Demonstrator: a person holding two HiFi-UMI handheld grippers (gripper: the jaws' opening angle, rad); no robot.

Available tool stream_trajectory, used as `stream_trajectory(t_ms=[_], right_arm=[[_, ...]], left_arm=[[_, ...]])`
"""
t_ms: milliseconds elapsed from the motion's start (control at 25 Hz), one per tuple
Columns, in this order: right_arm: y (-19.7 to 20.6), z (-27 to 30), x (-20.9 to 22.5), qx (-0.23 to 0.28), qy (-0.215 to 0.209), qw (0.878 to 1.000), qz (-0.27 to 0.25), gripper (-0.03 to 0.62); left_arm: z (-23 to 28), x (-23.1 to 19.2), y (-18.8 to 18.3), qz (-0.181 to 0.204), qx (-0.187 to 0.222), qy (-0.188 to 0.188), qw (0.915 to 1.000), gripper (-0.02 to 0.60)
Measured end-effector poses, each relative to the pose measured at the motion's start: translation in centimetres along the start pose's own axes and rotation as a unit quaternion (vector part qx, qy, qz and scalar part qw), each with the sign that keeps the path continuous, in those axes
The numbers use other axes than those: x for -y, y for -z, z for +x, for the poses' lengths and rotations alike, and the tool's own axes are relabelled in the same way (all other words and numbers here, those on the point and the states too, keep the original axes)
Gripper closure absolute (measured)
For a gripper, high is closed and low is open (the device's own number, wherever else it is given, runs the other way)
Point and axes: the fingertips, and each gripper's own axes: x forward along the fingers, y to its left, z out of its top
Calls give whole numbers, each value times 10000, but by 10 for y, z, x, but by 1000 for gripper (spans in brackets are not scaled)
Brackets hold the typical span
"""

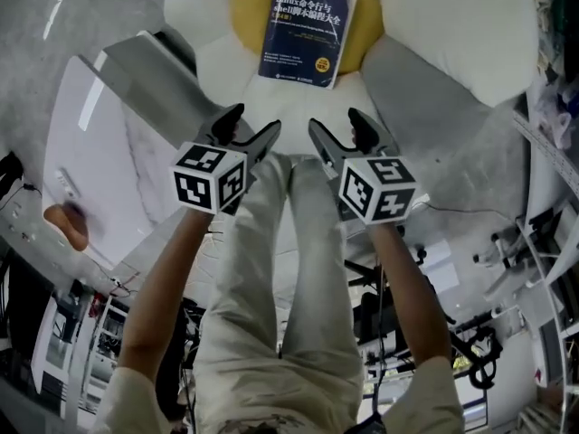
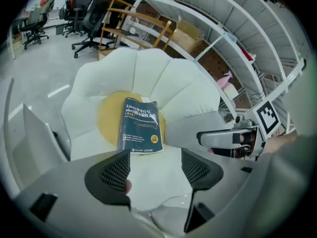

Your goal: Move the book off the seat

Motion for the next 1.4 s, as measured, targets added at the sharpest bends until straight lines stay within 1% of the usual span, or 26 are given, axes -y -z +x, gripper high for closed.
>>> stream_trajectory(t_ms=[160,320,400,560,720,840,920,1040,1160,1320,1400], right_arm=[[2,30,26,-198,92,9997,107,281],[5,58,43,-219,55,9982,560,281],[4,70,53,-225,79,9975,663,281],[8,93,70,-345,143,9972,645,281],[10,109,86,-464,197,9966,655,281],[14,125,96,-581,226,9959,660,281],[12,134,105,-584,284,9951,739,281],[10,142,111,-593,323,9948,769,281],[11,153,114,-683,333,9942,766,281],[16,162,115,-872,388,9928,727,283],[19,166,117,-987,440,9919,663,283]], left_arm=[[30,-21,-4,39,-116,104,9999,256],[55,-36,-4,5,-96,310,9995,247],[69,-46,-6,-33,-105,358,9993,230],[91,-69,-5,-246,-163,327,9990,211],[115,-86,3,-130,-449,319,9984,209],[126,-101,2,-197,-563,342,9976,209],[136,-107,-1,-185,-625,427,9970,209],[149,-112,3,-113,-840,598,9946,209],[160,-121,5,-212,-926,717,9929,209],[170,-121,17,-219,-1142,921,9889,209],[177,-121,24,-336,-1255,962,9868,209]])
